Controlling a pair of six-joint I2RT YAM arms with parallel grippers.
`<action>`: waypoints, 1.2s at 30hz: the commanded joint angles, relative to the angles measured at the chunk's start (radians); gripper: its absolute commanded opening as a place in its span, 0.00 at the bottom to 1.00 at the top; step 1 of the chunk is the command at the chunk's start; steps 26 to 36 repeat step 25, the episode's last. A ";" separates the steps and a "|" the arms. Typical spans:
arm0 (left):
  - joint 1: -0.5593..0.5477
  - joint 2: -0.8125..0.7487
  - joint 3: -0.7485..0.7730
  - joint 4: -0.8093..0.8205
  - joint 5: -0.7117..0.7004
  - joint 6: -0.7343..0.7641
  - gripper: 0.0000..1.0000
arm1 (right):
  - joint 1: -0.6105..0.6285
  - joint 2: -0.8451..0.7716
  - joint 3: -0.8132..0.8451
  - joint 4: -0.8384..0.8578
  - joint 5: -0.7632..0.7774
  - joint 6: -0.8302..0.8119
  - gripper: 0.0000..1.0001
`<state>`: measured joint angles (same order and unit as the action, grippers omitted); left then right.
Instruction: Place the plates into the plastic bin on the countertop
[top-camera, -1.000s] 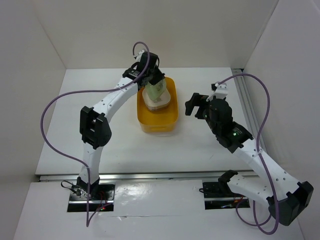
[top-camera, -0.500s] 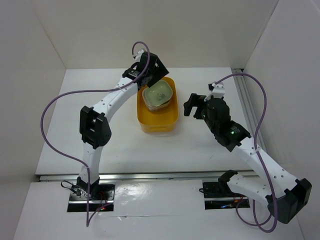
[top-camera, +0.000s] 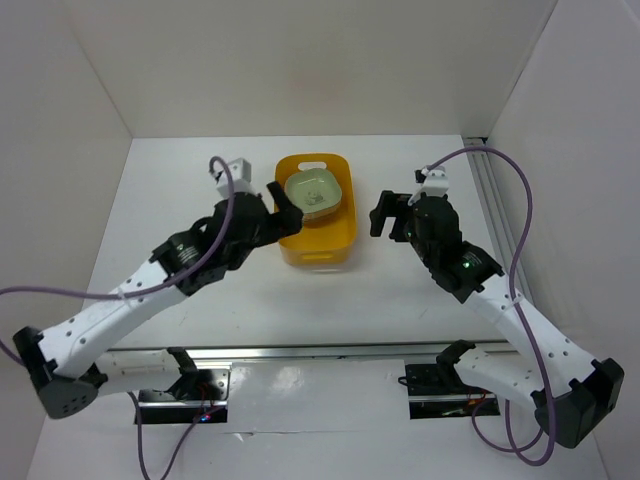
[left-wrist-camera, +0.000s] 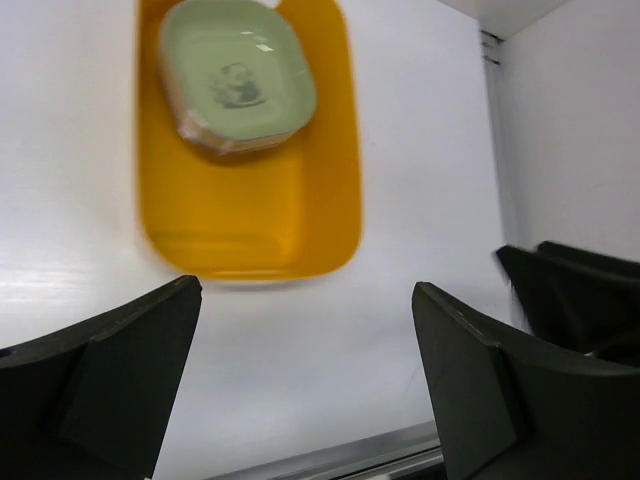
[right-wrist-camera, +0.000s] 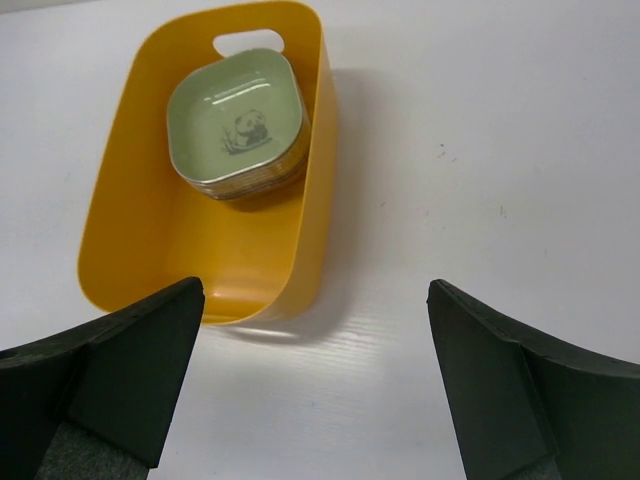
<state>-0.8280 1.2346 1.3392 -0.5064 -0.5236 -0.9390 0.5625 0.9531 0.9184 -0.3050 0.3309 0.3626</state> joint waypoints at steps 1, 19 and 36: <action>0.001 -0.107 -0.173 -0.049 -0.101 0.009 1.00 | 0.011 -0.017 0.069 -0.084 0.045 -0.030 1.00; -0.102 -0.672 -0.364 -0.555 -0.133 -0.152 1.00 | 0.083 -0.142 0.022 -0.240 0.040 0.010 1.00; -0.102 -0.727 -0.374 -0.523 -0.124 -0.112 1.00 | 0.083 -0.097 0.022 -0.240 0.051 0.010 1.00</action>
